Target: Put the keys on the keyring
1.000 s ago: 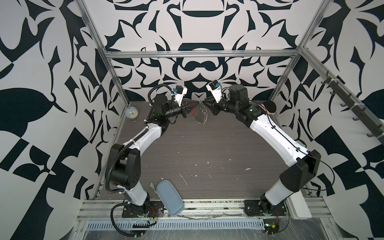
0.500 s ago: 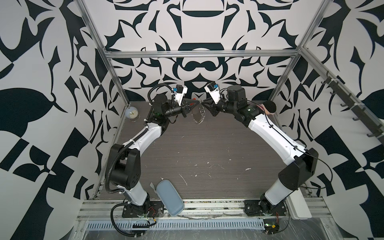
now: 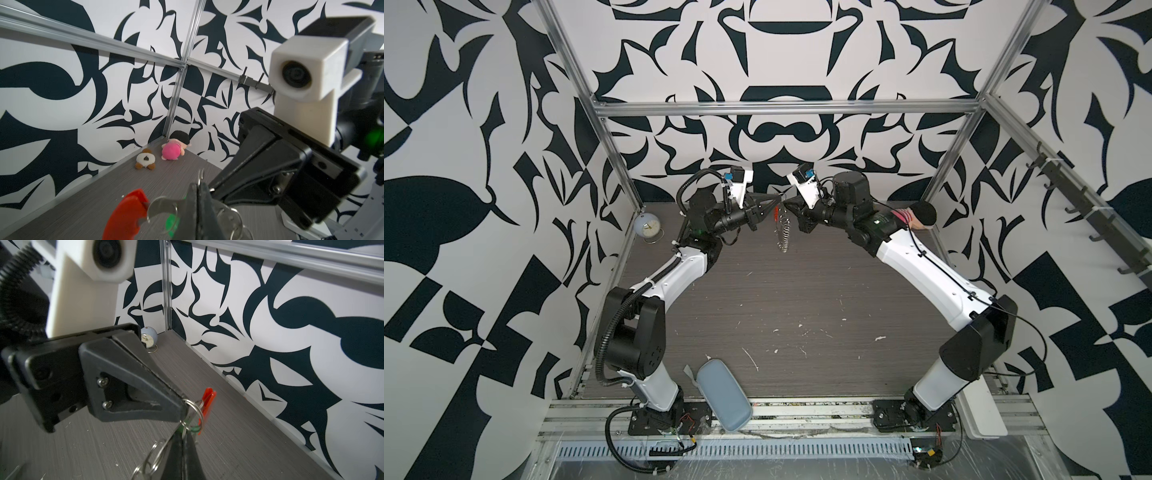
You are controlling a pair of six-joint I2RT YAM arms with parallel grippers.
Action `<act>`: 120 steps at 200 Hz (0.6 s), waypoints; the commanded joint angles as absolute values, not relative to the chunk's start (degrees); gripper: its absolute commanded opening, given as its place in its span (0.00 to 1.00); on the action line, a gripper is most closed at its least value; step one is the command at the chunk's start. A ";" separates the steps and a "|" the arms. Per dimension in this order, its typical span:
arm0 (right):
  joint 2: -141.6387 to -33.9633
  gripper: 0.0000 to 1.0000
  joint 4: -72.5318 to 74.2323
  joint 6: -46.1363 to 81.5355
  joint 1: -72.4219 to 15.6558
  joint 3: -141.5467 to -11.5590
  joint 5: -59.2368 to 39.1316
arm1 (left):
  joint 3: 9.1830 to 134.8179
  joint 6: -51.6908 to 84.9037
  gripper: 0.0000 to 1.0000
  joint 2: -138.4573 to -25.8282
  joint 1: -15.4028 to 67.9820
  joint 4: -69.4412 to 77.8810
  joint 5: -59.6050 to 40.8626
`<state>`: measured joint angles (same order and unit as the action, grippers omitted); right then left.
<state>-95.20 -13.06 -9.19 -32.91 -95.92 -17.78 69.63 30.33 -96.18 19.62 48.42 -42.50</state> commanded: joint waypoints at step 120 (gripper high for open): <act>-89.14 0.31 -7.88 7.21 -29.93 -94.06 -32.47 | 66.37 46.67 0.00 -101.64 20.65 82.59 -33.51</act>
<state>-94.72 -8.05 1.69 -34.15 -93.56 -29.89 66.46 45.21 -102.45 20.51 76.58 -33.61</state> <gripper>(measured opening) 0.306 0.039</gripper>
